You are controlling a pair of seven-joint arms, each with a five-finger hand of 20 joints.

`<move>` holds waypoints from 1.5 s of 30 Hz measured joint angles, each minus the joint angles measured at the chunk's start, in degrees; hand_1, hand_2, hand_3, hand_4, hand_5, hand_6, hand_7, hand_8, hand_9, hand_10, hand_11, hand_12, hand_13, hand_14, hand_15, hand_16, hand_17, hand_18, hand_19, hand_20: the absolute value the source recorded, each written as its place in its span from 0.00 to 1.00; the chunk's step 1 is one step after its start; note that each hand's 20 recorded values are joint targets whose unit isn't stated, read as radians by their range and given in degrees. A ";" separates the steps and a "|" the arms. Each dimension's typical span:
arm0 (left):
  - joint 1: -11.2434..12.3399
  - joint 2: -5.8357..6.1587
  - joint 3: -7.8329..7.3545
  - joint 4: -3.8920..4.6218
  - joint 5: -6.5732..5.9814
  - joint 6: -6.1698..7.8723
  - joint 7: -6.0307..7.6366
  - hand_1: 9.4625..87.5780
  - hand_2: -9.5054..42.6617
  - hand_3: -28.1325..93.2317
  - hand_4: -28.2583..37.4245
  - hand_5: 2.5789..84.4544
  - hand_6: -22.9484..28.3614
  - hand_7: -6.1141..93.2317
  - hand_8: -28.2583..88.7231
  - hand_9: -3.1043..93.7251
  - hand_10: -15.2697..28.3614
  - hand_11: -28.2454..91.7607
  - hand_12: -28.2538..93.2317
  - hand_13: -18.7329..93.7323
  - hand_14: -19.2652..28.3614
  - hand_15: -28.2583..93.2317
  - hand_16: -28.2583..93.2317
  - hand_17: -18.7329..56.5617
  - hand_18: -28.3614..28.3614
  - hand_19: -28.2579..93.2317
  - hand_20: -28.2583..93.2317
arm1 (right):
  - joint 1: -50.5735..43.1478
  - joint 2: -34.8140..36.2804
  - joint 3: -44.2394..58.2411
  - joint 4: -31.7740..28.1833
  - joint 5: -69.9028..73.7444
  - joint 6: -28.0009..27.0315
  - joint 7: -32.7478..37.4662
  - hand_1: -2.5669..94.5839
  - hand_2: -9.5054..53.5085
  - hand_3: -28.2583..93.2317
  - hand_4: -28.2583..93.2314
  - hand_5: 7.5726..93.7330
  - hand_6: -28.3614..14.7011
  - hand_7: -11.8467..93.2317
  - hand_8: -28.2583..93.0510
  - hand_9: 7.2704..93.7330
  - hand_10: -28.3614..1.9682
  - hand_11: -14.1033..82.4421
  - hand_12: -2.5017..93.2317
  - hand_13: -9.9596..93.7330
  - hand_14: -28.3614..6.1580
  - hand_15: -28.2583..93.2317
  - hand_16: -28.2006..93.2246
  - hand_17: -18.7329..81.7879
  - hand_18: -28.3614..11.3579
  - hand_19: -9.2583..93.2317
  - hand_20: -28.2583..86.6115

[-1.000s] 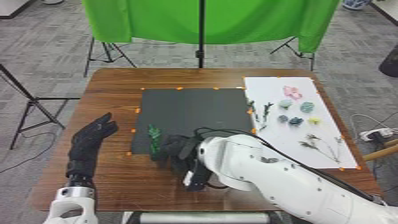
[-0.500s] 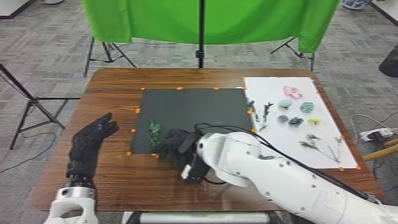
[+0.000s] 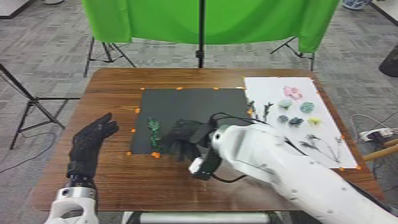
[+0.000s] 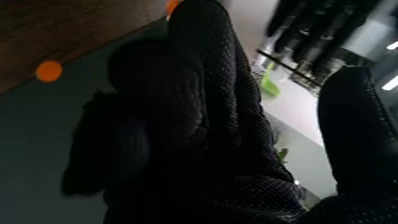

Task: Arrange flowers

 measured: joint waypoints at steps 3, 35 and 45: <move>0.09 -0.12 -0.08 -0.03 0.00 0.00 0.00 0.24 0.11 0.76 0.13 0.55 0.53 0.14 0.19 0.51 0.66 0.37 0.33 0.48 0.75 0.42 0.25 0.32 0.69 0.26 0.39 | -3.94 3.51 6.37 -4.62 2.30 -1.56 -0.25 0.28 0.18 0.73 0.16 0.71 0.55 0.22 0.19 0.83 0.34 0.41 0.29 0.92 0.56 0.64 0.49 0.77 0.35 1.00 0.57; -0.32 1.01 1.53 -0.18 -2.67 9.41 6.89 0.27 0.07 0.77 0.14 0.53 0.52 0.16 0.19 0.43 0.62 0.36 0.34 0.43 0.70 0.37 0.25 0.38 0.71 0.30 0.42 | -55.49 16.87 60.29 -5.44 -40.40 7.83 3.05 0.41 0.00 0.67 0.00 0.63 0.52 0.22 0.19 0.68 0.39 0.33 0.28 0.88 0.61 0.67 0.47 0.73 0.35 0.99 0.61; -0.34 0.97 1.06 -0.23 -3.93 8.22 5.84 0.27 0.07 0.77 0.15 0.55 0.53 0.16 0.19 0.45 0.63 0.36 0.34 0.44 0.71 0.39 0.25 0.35 0.70 0.29 0.41 | -55.19 17.21 53.21 -2.25 -50.19 17.71 3.98 0.67 0.00 0.62 0.07 0.82 0.65 0.30 0.33 0.92 0.61 0.29 0.44 0.95 0.72 0.69 0.48 0.80 0.42 1.00 0.66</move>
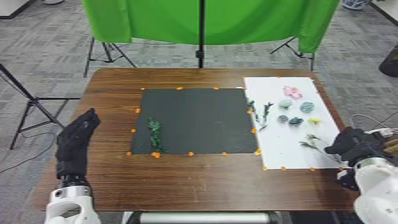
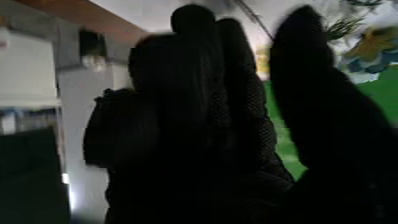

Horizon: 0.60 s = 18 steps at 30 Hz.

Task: Arrange flowers

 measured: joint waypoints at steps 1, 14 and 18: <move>0.01 0.00 -0.02 0.00 0.02 -0.12 -0.08 0.27 0.07 0.77 0.15 0.55 0.53 0.16 0.19 0.45 0.63 0.36 0.34 0.44 0.71 0.39 0.25 0.35 0.70 0.29 0.41 | 0.00 0.07 -0.96 0.70 -1.71 2.48 0.00 0.67 0.00 0.63 0.07 0.83 0.66 0.30 0.33 0.94 0.62 0.29 0.45 0.95 0.72 0.69 0.49 0.80 0.43 1.00 0.67; 0.36 0.00 -0.36 -0.05 0.01 -0.62 -0.27 0.26 0.08 0.77 0.14 0.55 0.53 0.16 0.19 0.46 0.63 0.36 0.34 0.45 0.72 0.40 0.25 0.35 0.69 0.28 0.41 | -0.46 -0.21 -0.31 -3.89 4.25 11.68 -1.55 0.68 0.00 0.67 0.08 0.87 0.67 0.31 0.35 0.98 0.64 0.32 0.46 0.98 0.75 0.69 0.50 0.83 0.45 1.00 0.69; 0.49 -0.01 -0.41 -0.08 0.02 -0.84 -0.49 0.26 0.08 0.77 0.14 0.55 0.53 0.16 0.19 0.46 0.63 0.36 0.34 0.45 0.72 0.40 0.25 0.35 0.69 0.28 0.41 | 2.76 -0.41 -3.48 -8.57 8.81 11.86 -2.04 0.68 0.00 0.66 0.08 0.88 0.67 0.31 0.35 0.99 0.64 0.32 0.46 0.99 0.75 0.68 0.50 0.84 0.45 1.00 0.69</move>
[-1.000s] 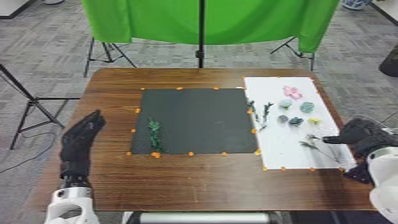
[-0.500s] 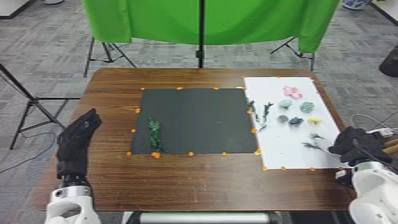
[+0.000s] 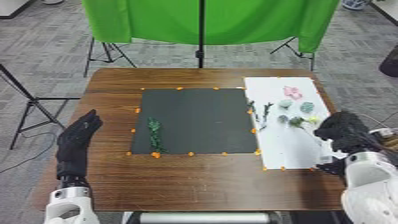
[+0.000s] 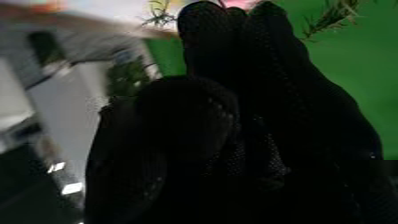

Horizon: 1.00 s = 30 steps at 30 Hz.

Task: Arrange flowers

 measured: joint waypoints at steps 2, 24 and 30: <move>0.07 0.00 -0.06 -0.03 0.00 -0.16 -0.14 0.26 0.08 0.77 0.14 0.55 0.53 0.16 0.19 0.46 0.63 0.37 0.34 0.45 0.72 0.40 0.25 0.35 0.69 0.28 0.41 | 3.79 -0.09 -4.55 -0.80 0.94 0.03 -0.03 0.69 0.00 0.66 0.09 0.88 0.67 0.31 0.35 0.99 0.64 0.32 0.46 0.99 0.75 0.68 0.50 0.84 0.45 1.00 0.69; 0.64 -0.10 -0.55 -0.56 0.27 -2.89 -2.77 0.25 0.08 0.77 0.14 0.55 0.53 0.15 0.19 0.46 0.64 0.36 0.34 0.45 0.73 0.40 0.25 0.34 0.70 0.28 0.40 | 42.82 -15.78 -49.21 13.26 9.08 -2.68 -0.64 0.69 0.00 0.66 0.11 0.88 0.66 0.30 0.36 0.99 0.66 0.33 0.45 1.00 0.77 0.68 0.50 0.86 0.47 1.00 0.69; 0.92 -0.13 -0.73 -0.73 0.28 -3.85 -3.67 0.25 0.09 0.76 0.15 0.55 0.53 0.15 0.19 0.46 0.64 0.36 0.34 0.45 0.73 0.40 0.25 0.34 0.70 0.28 0.40 | 47.23 -18.83 -52.54 15.57 12.76 -2.72 1.23 0.68 0.00 0.62 0.12 0.87 0.64 0.31 0.36 0.99 0.63 0.36 0.44 1.00 0.77 0.68 0.50 0.86 0.48 1.00 0.69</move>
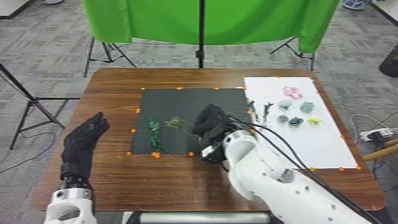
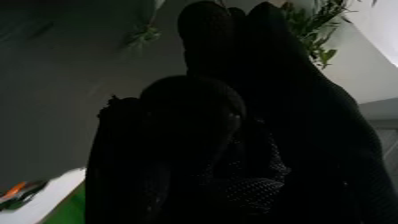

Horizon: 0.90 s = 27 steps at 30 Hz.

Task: Arrange flowers

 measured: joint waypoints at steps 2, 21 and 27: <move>0.05 0.00 -0.11 -0.02 0.01 -0.32 -0.27 0.25 0.09 0.76 0.15 0.55 0.53 0.15 0.19 0.46 0.64 0.36 0.34 0.45 0.74 0.40 0.25 0.34 0.70 0.28 0.40 | 1.12 -0.51 -1.12 0.55 0.06 0.00 0.02 0.76 0.00 0.40 0.27 0.87 0.63 0.32 0.36 0.98 0.61 0.39 0.41 1.00 0.76 0.67 0.51 0.86 0.48 1.00 0.66; 0.10 -0.08 -0.40 -0.15 0.33 -1.97 -1.70 0.25 0.09 0.76 0.14 0.54 0.53 0.14 0.19 0.46 0.64 0.36 0.34 0.45 0.74 0.39 0.25 0.33 0.70 0.28 0.40 | 1.69 -1.70 -2.61 2.42 -1.40 -1.38 -0.92 0.85 0.00 0.00 0.54 0.82 0.61 0.30 0.34 0.94 0.53 0.48 0.29 1.00 0.75 0.66 0.51 0.85 0.47 1.00 0.67; 0.10 -0.08 -0.44 -0.15 0.43 -2.49 -1.83 0.25 0.09 0.76 0.15 0.54 0.53 0.14 0.19 0.46 0.64 0.36 0.34 0.45 0.74 0.39 0.25 0.33 0.70 0.28 0.40 | 1.58 -1.69 -2.60 2.44 -1.75 -1.94 -1.18 0.59 0.00 0.51 0.21 0.81 0.61 0.29 0.29 0.94 0.53 0.48 0.29 0.99 0.74 0.66 0.51 0.85 0.47 1.00 0.66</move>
